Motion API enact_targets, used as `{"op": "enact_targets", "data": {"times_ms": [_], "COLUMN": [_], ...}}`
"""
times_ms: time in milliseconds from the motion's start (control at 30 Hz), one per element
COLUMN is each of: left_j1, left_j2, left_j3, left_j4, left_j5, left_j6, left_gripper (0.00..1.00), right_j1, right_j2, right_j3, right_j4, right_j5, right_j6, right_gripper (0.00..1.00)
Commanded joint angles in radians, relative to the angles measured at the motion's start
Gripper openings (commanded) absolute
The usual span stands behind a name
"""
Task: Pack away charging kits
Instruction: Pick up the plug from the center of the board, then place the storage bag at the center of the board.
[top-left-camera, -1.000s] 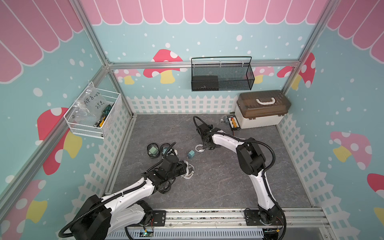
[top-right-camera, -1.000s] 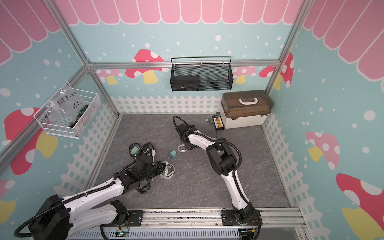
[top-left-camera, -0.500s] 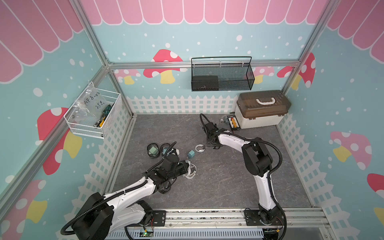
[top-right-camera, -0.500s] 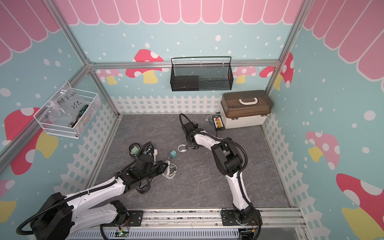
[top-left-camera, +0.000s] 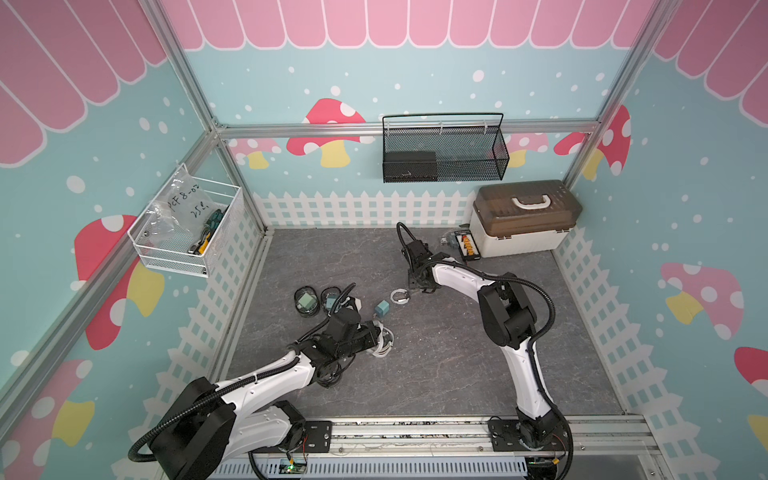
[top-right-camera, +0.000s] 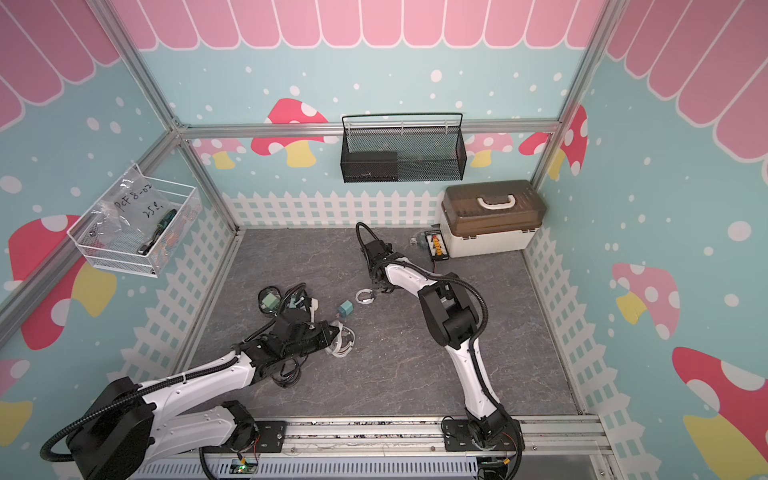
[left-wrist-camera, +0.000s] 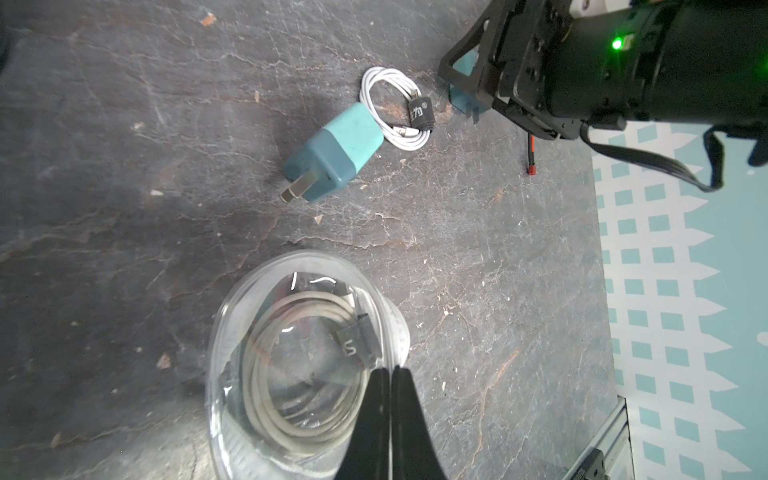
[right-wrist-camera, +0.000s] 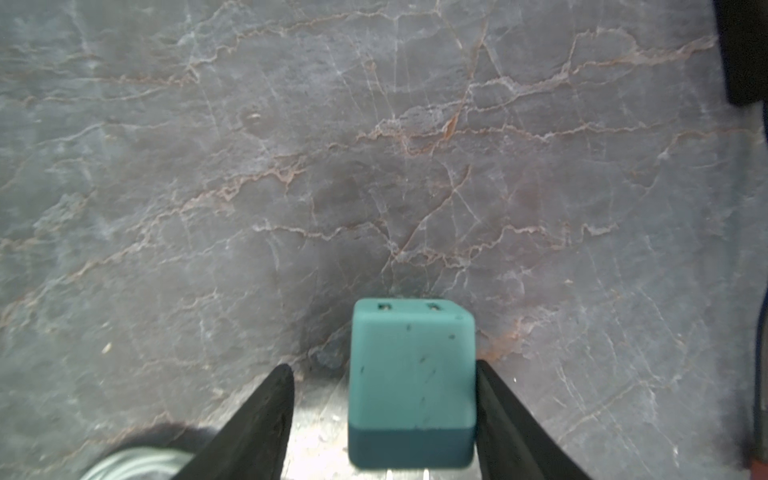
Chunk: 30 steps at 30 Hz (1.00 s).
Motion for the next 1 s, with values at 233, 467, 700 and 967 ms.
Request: {"op": "enact_targets", "data": {"times_ms": [233, 467, 700, 967], "left_j1": [-0.018, -0.144, -0.192, -0.254], "left_j2": [-0.001, 0.01, 0.194, 0.431], "left_j3": [0.022, 0.113, 0.2, 0.358], "left_j4": [0.056, 0.072, 0.269, 0.423], "left_j5": [0.047, -0.027, -0.024, -0.031], "left_j6": [0.013, 0.052, 0.039, -0.012], "left_gripper": [0.0, 0.0, 0.0, 0.0], "right_j1": [-0.019, -0.03, -0.032, -0.03], "right_j2": [0.009, -0.273, -0.737, -1.08], "right_j3": [-0.006, -0.299, -0.759, -1.066], "right_j4": [-0.066, 0.029, 0.167, 0.252], "right_j5": [0.032, 0.046, 0.004, -0.119], "right_j6": [0.033, 0.028, 0.068, 0.139], "right_gripper": [0.36, 0.26, 0.24, 0.23]}}
